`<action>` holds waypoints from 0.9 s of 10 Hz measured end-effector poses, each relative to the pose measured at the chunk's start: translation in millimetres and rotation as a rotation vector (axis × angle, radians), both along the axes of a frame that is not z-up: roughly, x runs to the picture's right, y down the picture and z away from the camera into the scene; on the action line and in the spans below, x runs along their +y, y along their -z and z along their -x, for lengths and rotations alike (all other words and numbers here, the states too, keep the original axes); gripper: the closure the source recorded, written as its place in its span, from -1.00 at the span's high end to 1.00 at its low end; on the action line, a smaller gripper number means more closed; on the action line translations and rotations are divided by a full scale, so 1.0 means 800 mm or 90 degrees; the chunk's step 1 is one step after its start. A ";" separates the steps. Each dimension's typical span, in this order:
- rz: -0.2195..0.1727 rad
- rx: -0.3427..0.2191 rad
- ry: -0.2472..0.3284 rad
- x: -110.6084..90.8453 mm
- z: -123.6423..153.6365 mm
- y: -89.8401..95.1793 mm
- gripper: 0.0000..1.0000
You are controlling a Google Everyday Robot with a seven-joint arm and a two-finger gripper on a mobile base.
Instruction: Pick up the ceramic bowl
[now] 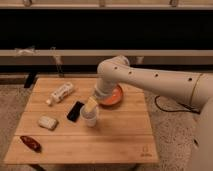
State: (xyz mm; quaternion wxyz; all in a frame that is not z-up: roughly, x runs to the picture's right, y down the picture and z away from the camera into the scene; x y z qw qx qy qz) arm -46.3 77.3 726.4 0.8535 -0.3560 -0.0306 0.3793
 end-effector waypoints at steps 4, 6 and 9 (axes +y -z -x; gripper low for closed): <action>0.000 0.000 0.000 0.000 0.000 0.000 0.60; 0.000 0.000 0.000 0.000 0.000 0.000 0.60; -0.007 0.016 -0.012 -0.007 -0.007 0.001 0.60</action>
